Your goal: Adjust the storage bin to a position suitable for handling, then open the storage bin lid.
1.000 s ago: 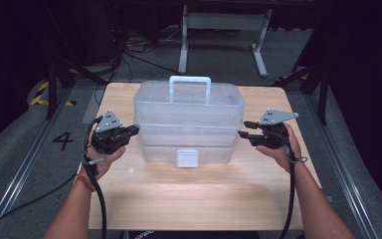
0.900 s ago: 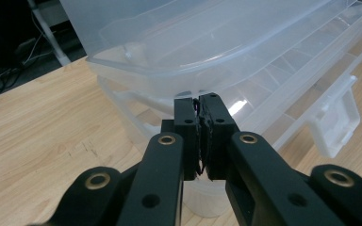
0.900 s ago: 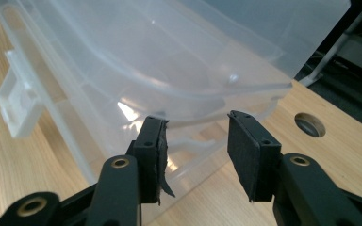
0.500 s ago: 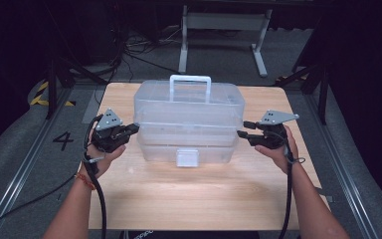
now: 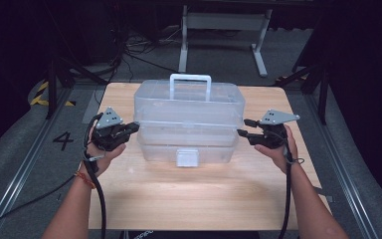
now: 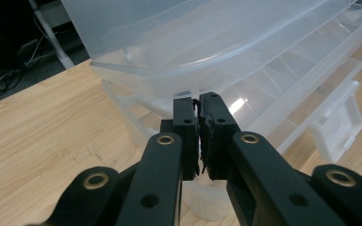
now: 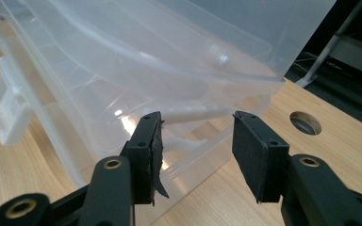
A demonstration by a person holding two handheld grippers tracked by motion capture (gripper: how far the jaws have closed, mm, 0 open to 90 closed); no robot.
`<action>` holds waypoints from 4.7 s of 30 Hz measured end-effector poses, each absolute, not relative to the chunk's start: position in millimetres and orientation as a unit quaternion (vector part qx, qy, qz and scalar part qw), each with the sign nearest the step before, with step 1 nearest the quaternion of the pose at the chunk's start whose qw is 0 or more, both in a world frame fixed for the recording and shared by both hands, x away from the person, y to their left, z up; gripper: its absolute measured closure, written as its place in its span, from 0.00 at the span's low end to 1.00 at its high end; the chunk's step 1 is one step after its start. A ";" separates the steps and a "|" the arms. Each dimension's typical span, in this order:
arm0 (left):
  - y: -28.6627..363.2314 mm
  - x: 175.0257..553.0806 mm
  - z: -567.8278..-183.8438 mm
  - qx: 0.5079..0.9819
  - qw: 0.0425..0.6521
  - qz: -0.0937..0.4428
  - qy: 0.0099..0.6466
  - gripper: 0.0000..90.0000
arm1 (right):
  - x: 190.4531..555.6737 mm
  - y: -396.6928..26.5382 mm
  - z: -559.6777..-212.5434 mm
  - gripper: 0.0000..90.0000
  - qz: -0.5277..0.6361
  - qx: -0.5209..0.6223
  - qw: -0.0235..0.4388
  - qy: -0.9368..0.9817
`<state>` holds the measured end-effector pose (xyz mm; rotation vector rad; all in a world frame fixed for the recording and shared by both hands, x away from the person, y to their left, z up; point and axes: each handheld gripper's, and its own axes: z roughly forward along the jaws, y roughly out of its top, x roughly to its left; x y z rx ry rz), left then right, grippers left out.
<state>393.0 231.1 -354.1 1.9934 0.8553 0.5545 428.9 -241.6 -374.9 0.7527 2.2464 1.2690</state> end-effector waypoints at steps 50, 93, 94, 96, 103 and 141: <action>240.1 364.5 -381.4 0.804 0.439 0.221 0.333 0.72 | 467.2 -226.6 -341.4 0.59 0.512 0.288 0.284 0.757; 267.1 321.9 -480.5 0.856 0.343 0.140 0.360 0.26 | 492.5 -213.4 -325.5 0.76 0.520 0.351 0.339 0.701; 267.3 321.9 -481.0 0.852 0.347 0.139 0.367 0.26 | 494.4 -213.8 -324.8 0.76 0.520 0.351 0.338 0.701; 267.9 322.2 -481.0 0.853 0.345 0.140 0.366 0.25 | 497.3 -214.5 -323.3 0.76 0.521 0.350 0.336 0.702; 267.5 322.2 -481.3 0.851 0.345 0.141 0.370 0.24 | 503.0 -214.4 -319.5 0.76 0.518 0.350 0.334 0.705; 267.7 323.3 -480.9 0.853 0.342 0.140 0.368 0.23 | 531.2 -210.6 -308.8 0.80 0.509 0.370 0.336 0.701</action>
